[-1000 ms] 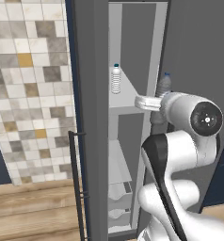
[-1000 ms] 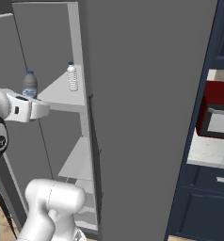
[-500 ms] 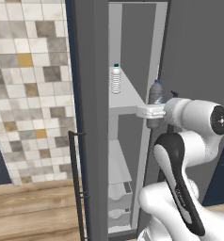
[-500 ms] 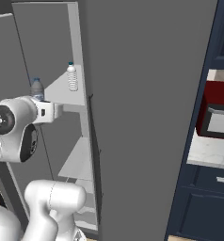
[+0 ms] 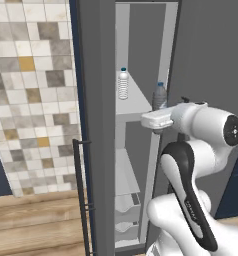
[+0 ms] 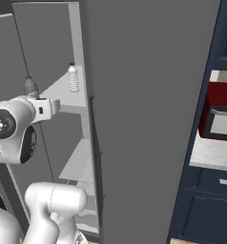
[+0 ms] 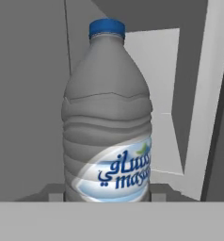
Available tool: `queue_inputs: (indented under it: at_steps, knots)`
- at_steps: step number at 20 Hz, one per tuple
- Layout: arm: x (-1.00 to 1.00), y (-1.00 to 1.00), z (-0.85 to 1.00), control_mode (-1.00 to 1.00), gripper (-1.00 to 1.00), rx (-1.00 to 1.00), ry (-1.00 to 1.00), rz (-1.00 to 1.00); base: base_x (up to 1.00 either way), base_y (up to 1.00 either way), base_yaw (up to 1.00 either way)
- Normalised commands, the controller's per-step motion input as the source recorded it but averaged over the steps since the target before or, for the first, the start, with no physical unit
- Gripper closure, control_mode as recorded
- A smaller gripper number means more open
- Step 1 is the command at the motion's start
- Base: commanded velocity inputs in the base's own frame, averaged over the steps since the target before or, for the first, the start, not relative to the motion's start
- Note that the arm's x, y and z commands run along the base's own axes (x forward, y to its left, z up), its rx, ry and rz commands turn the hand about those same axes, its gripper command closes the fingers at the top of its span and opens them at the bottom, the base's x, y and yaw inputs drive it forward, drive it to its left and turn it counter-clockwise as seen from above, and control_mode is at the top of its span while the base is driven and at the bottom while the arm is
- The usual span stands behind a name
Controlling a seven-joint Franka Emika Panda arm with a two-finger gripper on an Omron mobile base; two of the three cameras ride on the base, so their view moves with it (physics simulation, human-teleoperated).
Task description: Take the bottled waters from the counter and place them in the freezer to freeze. Close the freezer door after placing the bottles.
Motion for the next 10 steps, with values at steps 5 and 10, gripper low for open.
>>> queue_inputs:
  at_steps: [5, 10]
  knots:
    - [0.01, 0.33, 0.0, -1.0, 1.0, -0.04, -0.11, 0.0, 0.0, 0.0, 0.0]
    - [0.07, 0.0, 0.01, -1.0, 1.0, 0.0, -0.02, -0.05, 0.0, 0.0, 0.0]
